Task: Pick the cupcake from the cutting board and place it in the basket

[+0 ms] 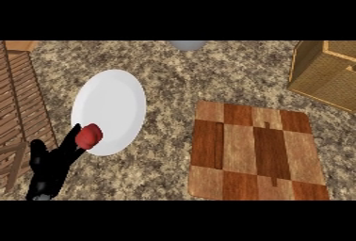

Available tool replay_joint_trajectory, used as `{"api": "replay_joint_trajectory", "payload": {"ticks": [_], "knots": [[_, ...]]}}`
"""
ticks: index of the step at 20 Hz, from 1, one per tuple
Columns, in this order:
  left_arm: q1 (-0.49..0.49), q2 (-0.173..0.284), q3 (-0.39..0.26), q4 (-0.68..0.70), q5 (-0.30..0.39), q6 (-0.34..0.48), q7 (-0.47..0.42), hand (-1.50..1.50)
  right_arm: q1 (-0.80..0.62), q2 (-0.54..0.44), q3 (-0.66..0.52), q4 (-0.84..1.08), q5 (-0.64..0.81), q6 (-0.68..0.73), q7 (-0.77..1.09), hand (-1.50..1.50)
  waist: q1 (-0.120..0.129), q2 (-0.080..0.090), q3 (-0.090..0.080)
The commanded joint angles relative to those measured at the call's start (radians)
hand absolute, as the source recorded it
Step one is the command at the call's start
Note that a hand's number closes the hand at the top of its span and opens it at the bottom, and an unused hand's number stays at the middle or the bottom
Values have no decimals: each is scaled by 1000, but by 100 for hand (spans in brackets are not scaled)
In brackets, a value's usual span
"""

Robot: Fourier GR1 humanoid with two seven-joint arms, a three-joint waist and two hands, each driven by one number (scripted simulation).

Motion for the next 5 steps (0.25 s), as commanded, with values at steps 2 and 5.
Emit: {"api": "replay_joint_trajectory", "payload": {"ticks": [2, 5], "knots": [[10, -14, -13, 61, -19, 8, 45, 0, 35, -41, -41, -43, -41, -36, 48, -150, -14, 8, -13], [84, -38, -26, 43, -26, 18, 25, 0, 158, -89, -78, -104, -94, 45, 5, -150, -39, -1, -13]]}}
